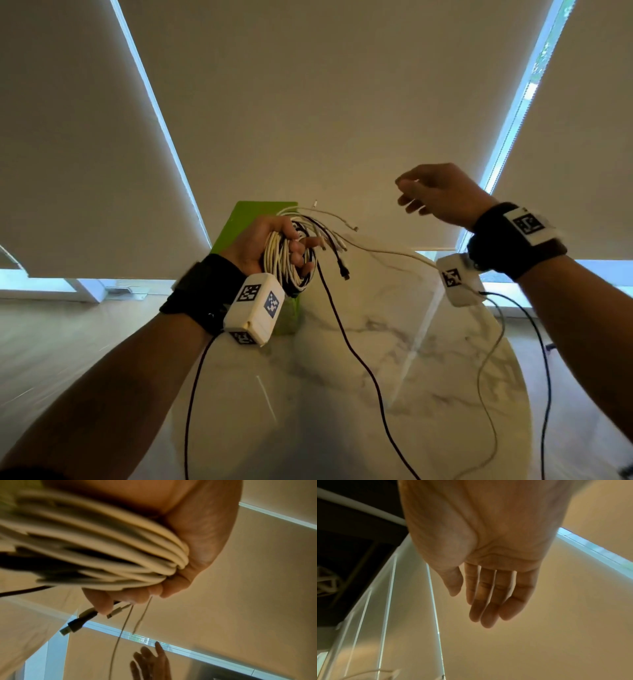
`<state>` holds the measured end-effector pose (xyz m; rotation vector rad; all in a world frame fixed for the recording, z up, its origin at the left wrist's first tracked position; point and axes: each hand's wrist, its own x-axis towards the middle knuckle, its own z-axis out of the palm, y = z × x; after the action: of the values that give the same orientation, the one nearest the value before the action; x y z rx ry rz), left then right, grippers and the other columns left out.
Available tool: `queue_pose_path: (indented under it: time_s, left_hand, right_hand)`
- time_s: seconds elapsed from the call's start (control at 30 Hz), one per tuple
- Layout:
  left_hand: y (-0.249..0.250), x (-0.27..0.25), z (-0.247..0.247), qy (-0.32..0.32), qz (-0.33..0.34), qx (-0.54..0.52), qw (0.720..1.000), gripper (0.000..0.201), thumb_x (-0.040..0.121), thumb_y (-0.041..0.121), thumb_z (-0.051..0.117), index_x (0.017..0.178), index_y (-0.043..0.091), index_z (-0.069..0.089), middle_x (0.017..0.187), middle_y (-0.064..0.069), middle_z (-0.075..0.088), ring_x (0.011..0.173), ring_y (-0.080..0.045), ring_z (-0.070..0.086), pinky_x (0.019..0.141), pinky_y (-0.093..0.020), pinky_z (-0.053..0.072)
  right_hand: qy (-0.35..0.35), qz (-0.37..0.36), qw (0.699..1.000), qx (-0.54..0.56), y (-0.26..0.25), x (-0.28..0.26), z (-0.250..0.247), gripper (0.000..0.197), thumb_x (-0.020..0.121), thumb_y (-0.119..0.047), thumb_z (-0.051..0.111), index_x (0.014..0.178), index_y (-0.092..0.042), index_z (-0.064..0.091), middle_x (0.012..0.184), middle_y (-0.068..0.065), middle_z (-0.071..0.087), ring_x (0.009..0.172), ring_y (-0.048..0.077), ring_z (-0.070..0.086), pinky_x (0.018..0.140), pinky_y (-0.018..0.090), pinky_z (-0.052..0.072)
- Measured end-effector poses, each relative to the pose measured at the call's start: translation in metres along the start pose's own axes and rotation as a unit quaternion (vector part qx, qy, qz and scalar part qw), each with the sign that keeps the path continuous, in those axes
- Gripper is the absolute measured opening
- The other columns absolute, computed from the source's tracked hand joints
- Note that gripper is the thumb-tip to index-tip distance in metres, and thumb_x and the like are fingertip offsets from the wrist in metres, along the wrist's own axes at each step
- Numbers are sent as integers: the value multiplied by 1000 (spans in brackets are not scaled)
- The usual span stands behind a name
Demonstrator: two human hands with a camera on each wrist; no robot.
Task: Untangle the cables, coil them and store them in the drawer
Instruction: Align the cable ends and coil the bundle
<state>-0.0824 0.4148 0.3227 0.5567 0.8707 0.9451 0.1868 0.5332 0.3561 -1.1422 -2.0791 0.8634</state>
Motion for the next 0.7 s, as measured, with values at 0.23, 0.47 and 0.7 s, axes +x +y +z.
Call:
queue_pose_path:
  time_s: [0.23, 0.47, 0.7]
  left_hand:
    - [-2, 4, -10, 88, -4, -32, 996, 35, 69, 12, 45, 98, -4, 57, 48, -2, 49, 41, -14, 51, 65, -28, 56]
    - [-12, 0, -12, 61, 27, -92, 994, 34, 70, 12, 45, 97, -5, 57, 46, -3, 50, 43, -15, 51, 68, -26, 54]
    - [-13, -4, 24, -35, 26, -119, 992, 32, 77, 15, 40, 89, -7, 61, 52, -1, 51, 47, -12, 51, 69, -27, 55]
  right_hand:
    - [48, -107, 993, -24, -31, 1, -8, 17, 95, -27, 56, 91, -18, 69, 74, -4, 70, 67, 11, 67, 67, 23, 47]
    - [-52, -71, 994, -67, -18, -9, 24, 7, 89, -31, 63, 95, -31, 66, 86, -6, 71, 80, 10, 67, 78, 33, 52]
    - [-159, -40, 981, -107, 7, -38, 126, 140, 59, -40, 89, 149, -31, -18, 157, 5, 18, 140, 25, 29, 113, 45, 32]
